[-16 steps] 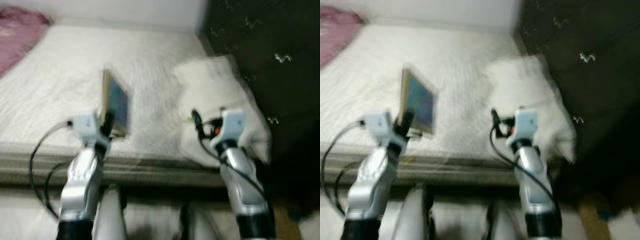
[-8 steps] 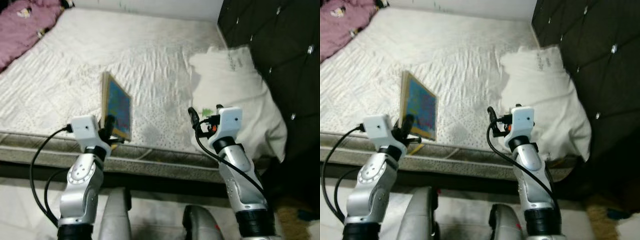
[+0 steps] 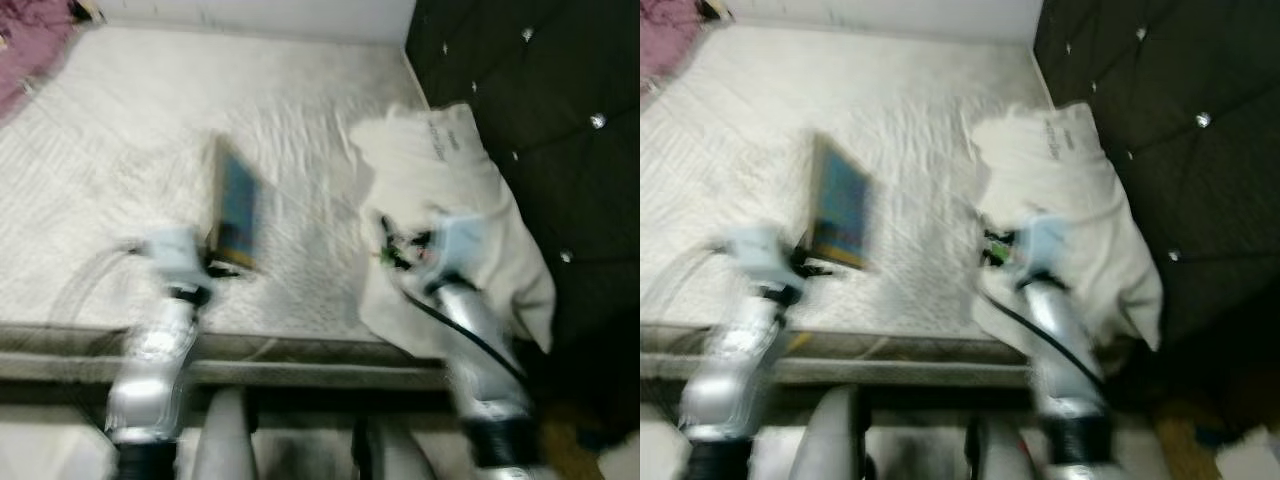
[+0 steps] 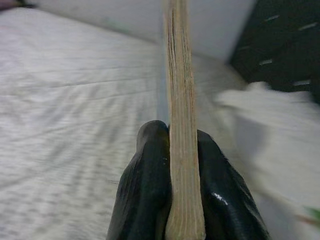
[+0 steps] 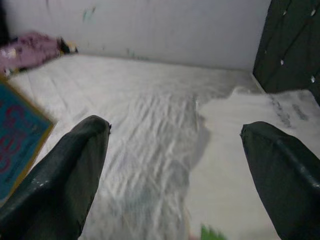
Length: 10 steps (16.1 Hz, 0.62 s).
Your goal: Clean up the room
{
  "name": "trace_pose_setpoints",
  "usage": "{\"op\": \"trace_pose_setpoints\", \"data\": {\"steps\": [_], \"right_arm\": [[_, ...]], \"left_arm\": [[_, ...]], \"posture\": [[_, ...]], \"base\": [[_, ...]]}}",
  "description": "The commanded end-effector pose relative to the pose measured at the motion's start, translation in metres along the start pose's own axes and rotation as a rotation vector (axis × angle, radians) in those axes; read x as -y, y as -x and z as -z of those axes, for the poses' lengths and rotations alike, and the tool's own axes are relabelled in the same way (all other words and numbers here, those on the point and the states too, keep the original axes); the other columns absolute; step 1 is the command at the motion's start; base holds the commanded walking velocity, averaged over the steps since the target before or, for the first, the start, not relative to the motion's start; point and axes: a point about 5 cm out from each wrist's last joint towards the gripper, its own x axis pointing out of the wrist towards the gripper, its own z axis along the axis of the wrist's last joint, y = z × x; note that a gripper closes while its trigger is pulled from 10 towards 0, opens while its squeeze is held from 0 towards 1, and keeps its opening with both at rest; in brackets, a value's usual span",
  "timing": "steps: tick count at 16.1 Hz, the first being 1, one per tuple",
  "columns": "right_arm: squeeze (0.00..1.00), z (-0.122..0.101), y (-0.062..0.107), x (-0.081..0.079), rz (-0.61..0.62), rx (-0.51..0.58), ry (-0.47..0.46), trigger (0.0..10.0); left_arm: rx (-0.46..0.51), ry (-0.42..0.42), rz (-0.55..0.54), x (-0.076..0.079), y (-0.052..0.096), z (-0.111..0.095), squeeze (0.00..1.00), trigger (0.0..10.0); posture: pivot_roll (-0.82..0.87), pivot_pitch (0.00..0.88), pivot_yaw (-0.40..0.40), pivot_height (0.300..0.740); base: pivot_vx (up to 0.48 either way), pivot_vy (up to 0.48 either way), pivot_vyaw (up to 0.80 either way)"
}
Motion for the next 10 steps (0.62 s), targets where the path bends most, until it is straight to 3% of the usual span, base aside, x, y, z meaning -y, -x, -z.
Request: {"op": "trace_pose_setpoints", "data": {"steps": [1, 10], "right_arm": [[0.0, 0.0052, 0.0076, 0.018, 0.059, -0.025, 0.024, 10.0], [0.0, 0.0056, 0.0063, 0.0195, 0.06, -0.026, 0.032, 10.0]], "left_arm": [[0.03, 0.012, 0.055, 0.0169, -0.0042, -0.0064, 0.0, 10.0], [0.034, 0.024, 0.044, 0.0182, -0.0067, -0.0068, 0.0, 10.0]], "posture": [[0.02, 0.032, -0.041, 0.621], [0.02, 0.034, -0.046, 0.621]], "base": [[0.0, 0.0, 0.0], [0.0, 0.0, 0.0]]}}
